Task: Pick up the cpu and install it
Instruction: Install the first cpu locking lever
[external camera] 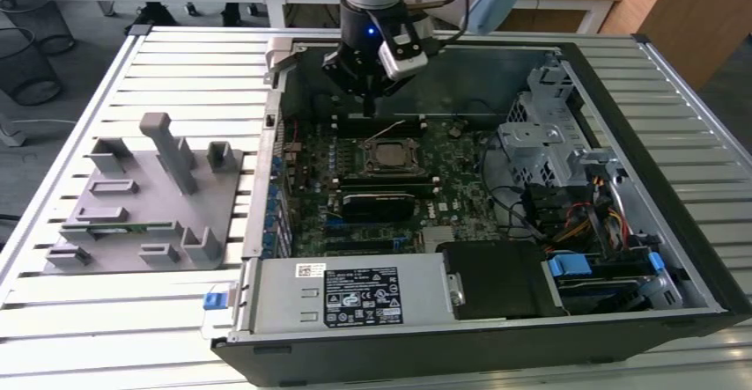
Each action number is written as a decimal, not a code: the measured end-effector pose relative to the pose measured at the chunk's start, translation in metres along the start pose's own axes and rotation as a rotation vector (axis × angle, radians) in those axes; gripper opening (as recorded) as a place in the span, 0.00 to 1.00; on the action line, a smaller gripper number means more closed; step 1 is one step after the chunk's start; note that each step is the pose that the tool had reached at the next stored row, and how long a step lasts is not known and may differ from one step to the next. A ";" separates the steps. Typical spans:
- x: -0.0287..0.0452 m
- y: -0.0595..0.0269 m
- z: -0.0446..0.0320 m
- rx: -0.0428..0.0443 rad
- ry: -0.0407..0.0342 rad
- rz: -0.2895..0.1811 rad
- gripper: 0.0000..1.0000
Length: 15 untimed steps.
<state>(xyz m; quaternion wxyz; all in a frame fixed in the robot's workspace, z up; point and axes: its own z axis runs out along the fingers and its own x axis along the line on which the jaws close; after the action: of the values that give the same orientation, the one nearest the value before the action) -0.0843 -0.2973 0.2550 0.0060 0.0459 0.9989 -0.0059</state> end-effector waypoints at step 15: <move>-0.0013 -0.0131 0.0013 -0.0694 0.0062 -0.002 0.11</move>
<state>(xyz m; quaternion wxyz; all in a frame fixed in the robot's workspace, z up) -0.0841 -0.3105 0.2539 0.0044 0.0445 0.9986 0.0289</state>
